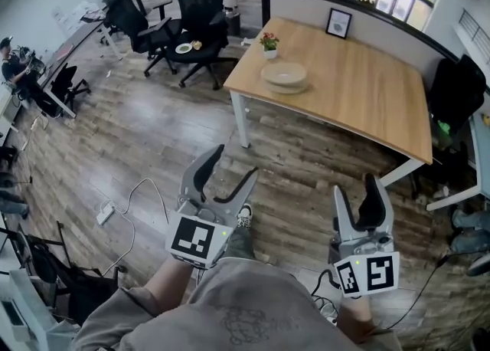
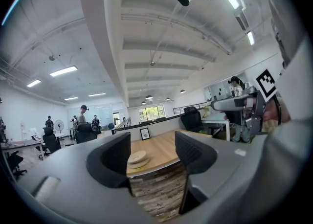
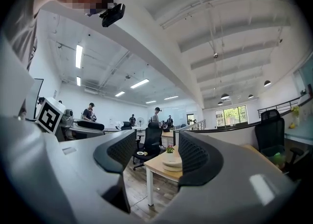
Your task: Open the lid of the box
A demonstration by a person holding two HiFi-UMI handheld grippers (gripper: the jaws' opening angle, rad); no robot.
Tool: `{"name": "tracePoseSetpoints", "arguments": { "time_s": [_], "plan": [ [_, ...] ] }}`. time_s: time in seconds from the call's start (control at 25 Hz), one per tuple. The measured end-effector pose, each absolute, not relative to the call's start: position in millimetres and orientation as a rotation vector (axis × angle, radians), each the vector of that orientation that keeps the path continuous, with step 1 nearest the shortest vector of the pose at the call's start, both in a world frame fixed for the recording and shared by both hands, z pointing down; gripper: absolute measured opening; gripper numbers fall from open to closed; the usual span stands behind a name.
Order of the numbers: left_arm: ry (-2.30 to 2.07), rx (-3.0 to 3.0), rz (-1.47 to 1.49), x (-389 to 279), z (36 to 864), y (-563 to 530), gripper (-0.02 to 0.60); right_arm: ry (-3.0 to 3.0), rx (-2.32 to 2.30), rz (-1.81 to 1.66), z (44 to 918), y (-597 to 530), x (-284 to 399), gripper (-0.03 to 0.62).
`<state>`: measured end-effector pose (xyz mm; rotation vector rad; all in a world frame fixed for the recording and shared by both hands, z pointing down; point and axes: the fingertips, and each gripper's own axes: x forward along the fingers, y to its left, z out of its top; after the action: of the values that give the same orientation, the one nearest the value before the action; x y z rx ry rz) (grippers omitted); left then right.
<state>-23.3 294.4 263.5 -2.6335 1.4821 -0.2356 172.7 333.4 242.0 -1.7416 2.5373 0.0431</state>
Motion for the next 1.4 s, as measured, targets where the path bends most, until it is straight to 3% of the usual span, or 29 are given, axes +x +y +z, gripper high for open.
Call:
{"name": "tracePoseSetpoints", "arguments": {
  "time_s": [0.96,1.4],
  "plan": [
    [1.400,-2.662,-0.273,-144,260,-22,0.276,2.590,-1.839,0.067,228,31,47,0.259],
    [1.357,-2.702,-0.361,-112,283,-104,0.276,2.649,-1.816,0.023,248,-51,67,0.259]
  ]
}}
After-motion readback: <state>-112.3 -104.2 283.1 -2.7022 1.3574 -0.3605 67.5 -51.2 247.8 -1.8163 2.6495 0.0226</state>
